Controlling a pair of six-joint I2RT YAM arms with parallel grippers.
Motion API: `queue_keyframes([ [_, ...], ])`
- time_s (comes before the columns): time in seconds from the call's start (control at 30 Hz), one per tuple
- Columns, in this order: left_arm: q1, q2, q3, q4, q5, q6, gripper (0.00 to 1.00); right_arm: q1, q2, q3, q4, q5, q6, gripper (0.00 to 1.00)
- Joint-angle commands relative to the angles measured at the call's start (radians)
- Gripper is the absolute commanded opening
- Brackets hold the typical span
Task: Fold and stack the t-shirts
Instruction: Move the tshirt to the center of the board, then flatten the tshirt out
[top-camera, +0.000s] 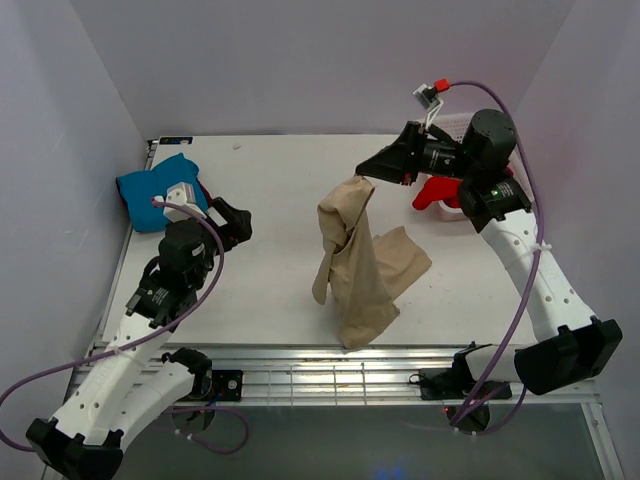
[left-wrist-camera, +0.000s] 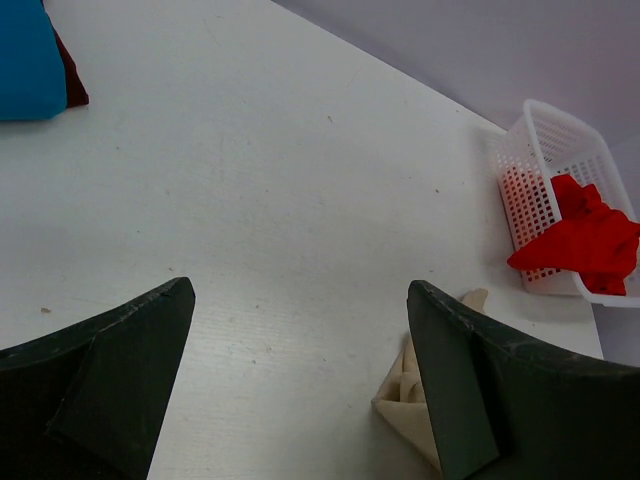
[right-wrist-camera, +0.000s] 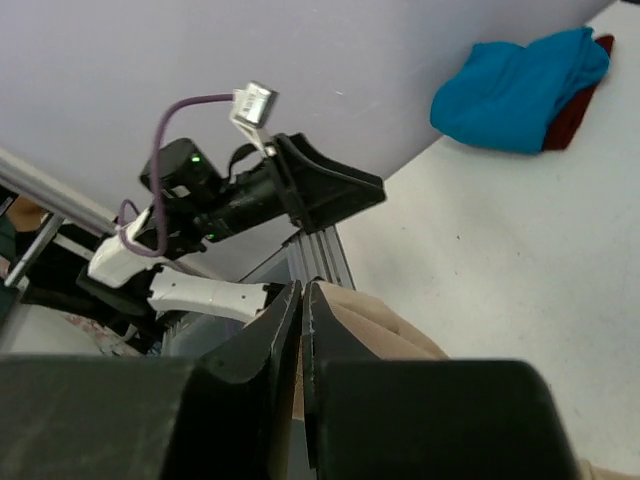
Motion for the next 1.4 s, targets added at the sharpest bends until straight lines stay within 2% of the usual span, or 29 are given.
queue_keyframes([
  [0.0, 0.005, -0.026, -0.008, -0.020, -0.016, -0.011, 0.98, 0.016, -0.025, -0.063, -0.071, 0.087, -0.095, 0.08],
  [0.07, 0.005, -0.025, -0.016, -0.028, -0.007, -0.018, 0.98, 0.016, -0.057, -0.077, -0.246, 0.289, -0.253, 0.08],
  [0.1, 0.005, -0.026, -0.026, -0.034, -0.002, -0.026, 0.98, 0.016, -0.071, -0.100, -0.403, 0.490, -0.302, 0.08],
  [0.2, 0.005, -0.030, -0.062, -0.033, 0.021, -0.038, 0.97, 0.015, -0.159, -0.196, -0.535, 0.776, -0.385, 0.08],
  [0.23, 0.005, -0.030, -0.071, -0.031, 0.027, -0.043, 0.97, 0.015, -0.183, -0.271, -0.588, 0.929, -0.391, 0.08],
  [0.4, 0.005, 0.009, -0.131, 0.022, 0.106, -0.051, 0.96, 0.015, -0.336, -0.399, -0.734, 1.272, -0.370, 0.08],
  [0.57, 0.002, 0.087, -0.226, 0.130, 0.251, -0.077, 0.86, 0.015, -0.388, -0.399, -0.901, 1.472, -0.348, 0.08],
  [0.63, -0.007, 0.108, -0.252, 0.176, 0.272, -0.086, 0.85, 0.015, -0.384, -0.400, -0.932, 1.535, -0.348, 0.08],
  [0.67, -0.016, 0.113, -0.273, 0.185, 0.272, -0.089, 0.85, 0.015, -0.367, -0.405, -0.943, 1.552, -0.353, 0.16],
  [0.73, -0.028, 0.119, -0.287, 0.208, 0.275, -0.086, 0.85, 0.016, -0.330, -0.426, -0.963, 1.595, -0.360, 0.49],
  [0.77, -0.031, 0.121, -0.295, 0.217, 0.278, -0.077, 0.85, 0.015, -0.286, -0.442, -0.963, 1.593, -0.374, 0.71],
  [0.8, -0.037, 0.124, -0.295, 0.217, 0.286, -0.071, 0.85, 0.015, -0.264, -0.451, -0.907, 1.531, -0.402, 0.85],
  [0.83, -0.042, 0.127, -0.295, 0.219, 0.291, -0.064, 0.86, 0.015, -0.238, -0.462, -0.856, 1.483, -0.426, 0.87],
  [0.87, -0.045, 0.131, -0.292, 0.220, 0.295, -0.055, 0.86, 0.015, -0.229, -0.480, -0.789, 1.422, -0.490, 0.88],
  [0.9, -0.045, 0.136, -0.289, 0.220, 0.303, -0.048, 0.87, 0.015, -0.224, -0.524, -0.629, 1.280, -0.518, 0.88],
  [1.03, -0.059, 0.167, -0.286, 0.222, 0.329, -0.029, 0.87, 0.016, -0.113, -0.566, -0.361, 0.918, -0.595, 0.84],
  [1.23, -0.060, 0.162, -0.344, 0.279, 0.344, -0.035, 0.87, 0.027, 0.101, -0.499, -0.293, 0.794, -0.643, 0.76],
  [1.37, -0.062, 0.188, -0.369, 0.309, 0.344, -0.041, 0.87, 0.036, 0.159, -0.500, -0.282, 0.770, -0.649, 0.72],
])
